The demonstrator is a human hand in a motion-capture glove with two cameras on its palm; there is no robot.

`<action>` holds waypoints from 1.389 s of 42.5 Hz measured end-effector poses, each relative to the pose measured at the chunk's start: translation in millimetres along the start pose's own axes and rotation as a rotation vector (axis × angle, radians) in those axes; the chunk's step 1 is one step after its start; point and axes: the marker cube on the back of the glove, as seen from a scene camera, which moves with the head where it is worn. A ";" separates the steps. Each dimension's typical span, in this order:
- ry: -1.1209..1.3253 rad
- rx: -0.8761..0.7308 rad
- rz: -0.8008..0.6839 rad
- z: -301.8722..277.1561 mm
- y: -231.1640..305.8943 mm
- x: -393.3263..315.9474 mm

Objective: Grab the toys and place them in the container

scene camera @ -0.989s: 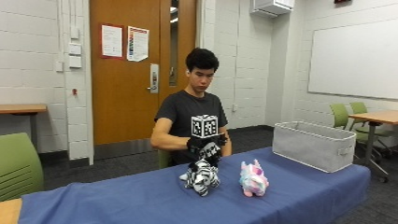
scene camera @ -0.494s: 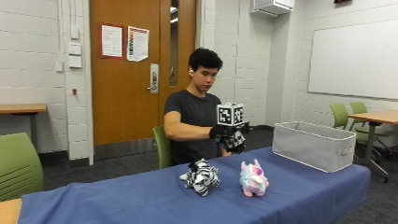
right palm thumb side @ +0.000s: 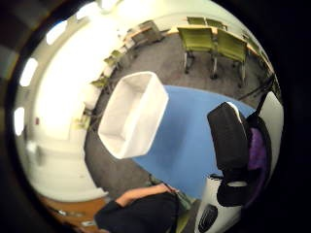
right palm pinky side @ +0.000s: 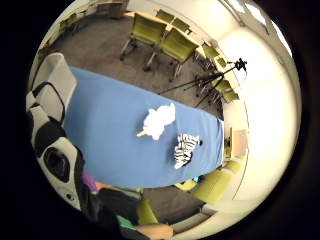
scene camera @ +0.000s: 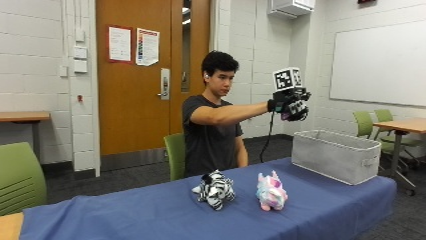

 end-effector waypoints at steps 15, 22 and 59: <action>-0.110 -0.010 -0.240 -11.7 -76.8 -178.5; -0.113 -0.034 -0.250 14.3 -106.3 -169.7; 0.062 -0.142 -0.057 -1.3 -54.0 -31.9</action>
